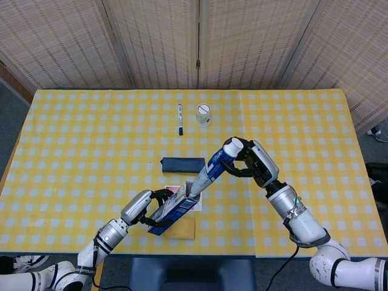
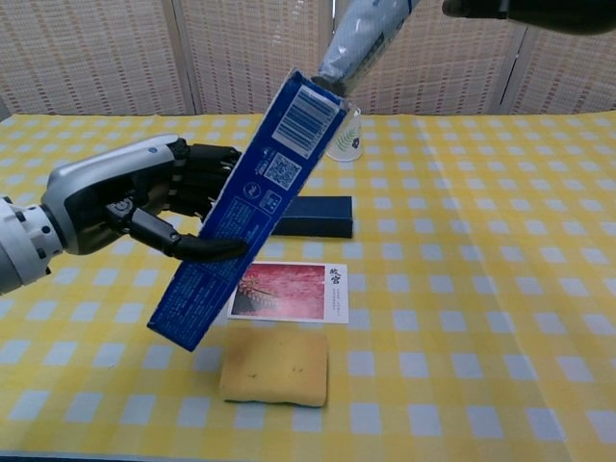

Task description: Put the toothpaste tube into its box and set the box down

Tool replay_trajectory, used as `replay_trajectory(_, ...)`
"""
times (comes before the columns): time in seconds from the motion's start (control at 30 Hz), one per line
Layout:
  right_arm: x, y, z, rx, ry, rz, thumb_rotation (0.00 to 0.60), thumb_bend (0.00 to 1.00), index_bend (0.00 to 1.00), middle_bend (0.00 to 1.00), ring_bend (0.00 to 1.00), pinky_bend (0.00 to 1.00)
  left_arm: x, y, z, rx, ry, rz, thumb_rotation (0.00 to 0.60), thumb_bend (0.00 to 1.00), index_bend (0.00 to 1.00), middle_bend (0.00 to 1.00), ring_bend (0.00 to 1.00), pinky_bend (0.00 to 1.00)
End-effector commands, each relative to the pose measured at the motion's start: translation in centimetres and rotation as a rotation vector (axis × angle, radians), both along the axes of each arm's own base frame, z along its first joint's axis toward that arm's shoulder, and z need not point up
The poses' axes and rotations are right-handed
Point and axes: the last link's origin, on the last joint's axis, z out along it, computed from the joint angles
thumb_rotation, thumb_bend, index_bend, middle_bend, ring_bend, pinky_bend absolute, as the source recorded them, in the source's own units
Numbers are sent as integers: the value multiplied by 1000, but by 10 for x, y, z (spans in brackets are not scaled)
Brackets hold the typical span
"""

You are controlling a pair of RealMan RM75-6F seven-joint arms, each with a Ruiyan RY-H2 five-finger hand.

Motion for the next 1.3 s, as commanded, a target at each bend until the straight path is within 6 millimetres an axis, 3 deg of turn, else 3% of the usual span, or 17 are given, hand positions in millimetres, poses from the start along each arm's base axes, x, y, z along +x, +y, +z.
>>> replay_trajectory(0.03, 0, 0, 0, -6, 1, -2, 600, 371, 788, 631, 721, 652, 2, 0, -1, 2, 1, -2, 600, 297, 501, 510, 489, 579)
replay_trajectory(0.67, -3, 1, 1, -27, 18, -10, 600, 371, 788, 630, 721, 652, 6, -4, -3, 13, 4, -10, 600, 297, 501, 510, 489, 579)
replay_trajectory(1.3, 20, 11, -8, -14, -21, 24, 600, 370, 788, 630, 721, 652, 12, 1, -13, 13, 23, 1, 600, 296, 501, 510, 489, 579)
